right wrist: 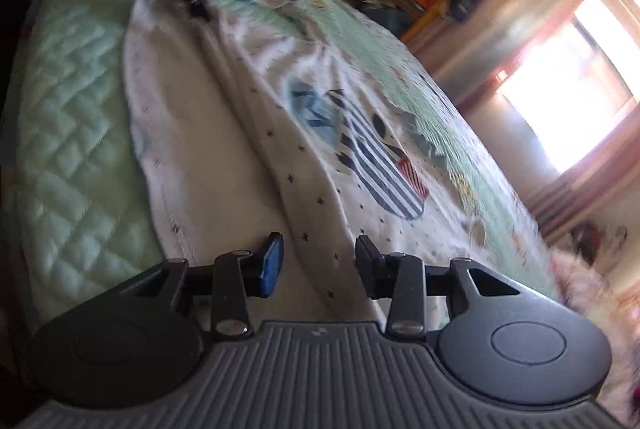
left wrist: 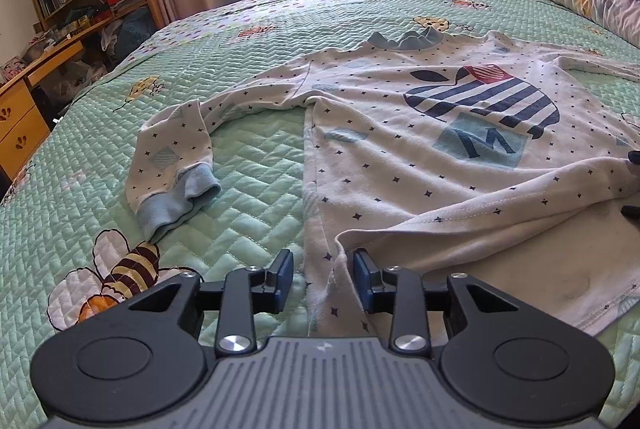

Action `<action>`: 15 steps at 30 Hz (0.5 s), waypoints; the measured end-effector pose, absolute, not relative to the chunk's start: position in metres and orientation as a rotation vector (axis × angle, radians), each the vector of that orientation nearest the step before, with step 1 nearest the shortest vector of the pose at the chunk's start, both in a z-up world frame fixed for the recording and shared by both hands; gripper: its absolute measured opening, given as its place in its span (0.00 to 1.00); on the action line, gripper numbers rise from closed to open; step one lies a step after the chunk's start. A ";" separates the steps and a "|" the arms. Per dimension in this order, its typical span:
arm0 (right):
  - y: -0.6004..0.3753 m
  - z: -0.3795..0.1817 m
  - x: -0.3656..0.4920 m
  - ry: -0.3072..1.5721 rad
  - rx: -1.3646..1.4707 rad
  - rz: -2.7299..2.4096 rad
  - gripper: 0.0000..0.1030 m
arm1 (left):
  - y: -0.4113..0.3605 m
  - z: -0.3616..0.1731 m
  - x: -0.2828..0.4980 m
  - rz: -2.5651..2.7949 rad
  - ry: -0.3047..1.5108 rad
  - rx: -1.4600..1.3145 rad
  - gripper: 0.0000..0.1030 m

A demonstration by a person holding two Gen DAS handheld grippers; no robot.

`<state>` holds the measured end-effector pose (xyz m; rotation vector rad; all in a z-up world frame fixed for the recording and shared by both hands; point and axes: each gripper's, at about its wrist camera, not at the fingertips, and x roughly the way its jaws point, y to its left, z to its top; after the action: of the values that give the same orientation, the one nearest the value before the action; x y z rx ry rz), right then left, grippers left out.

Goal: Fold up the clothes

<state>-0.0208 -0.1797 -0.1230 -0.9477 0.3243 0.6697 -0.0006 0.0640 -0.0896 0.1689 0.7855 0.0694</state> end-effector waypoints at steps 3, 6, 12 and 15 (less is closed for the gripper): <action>-0.176 -0.123 -0.020 0.311 -1.027 0.706 0.40 | 0.063 -0.089 -0.001 0.070 0.787 0.172 0.36; -0.175 -0.125 -0.015 0.330 -1.062 0.752 0.36 | 0.063 -0.090 -0.001 0.073 0.789 0.174 0.38; -0.183 -0.114 0.005 0.424 -0.935 0.821 0.35 | 0.063 -0.090 -0.001 0.077 0.791 0.184 0.40; -0.187 -0.111 0.009 0.454 -0.878 0.832 0.34 | 0.064 -0.090 -0.001 0.078 0.793 0.186 0.44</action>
<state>0.0089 -0.1869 -0.1106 -0.8783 0.4538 0.8321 -0.0005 0.0641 -0.0901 0.1863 0.7934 0.0784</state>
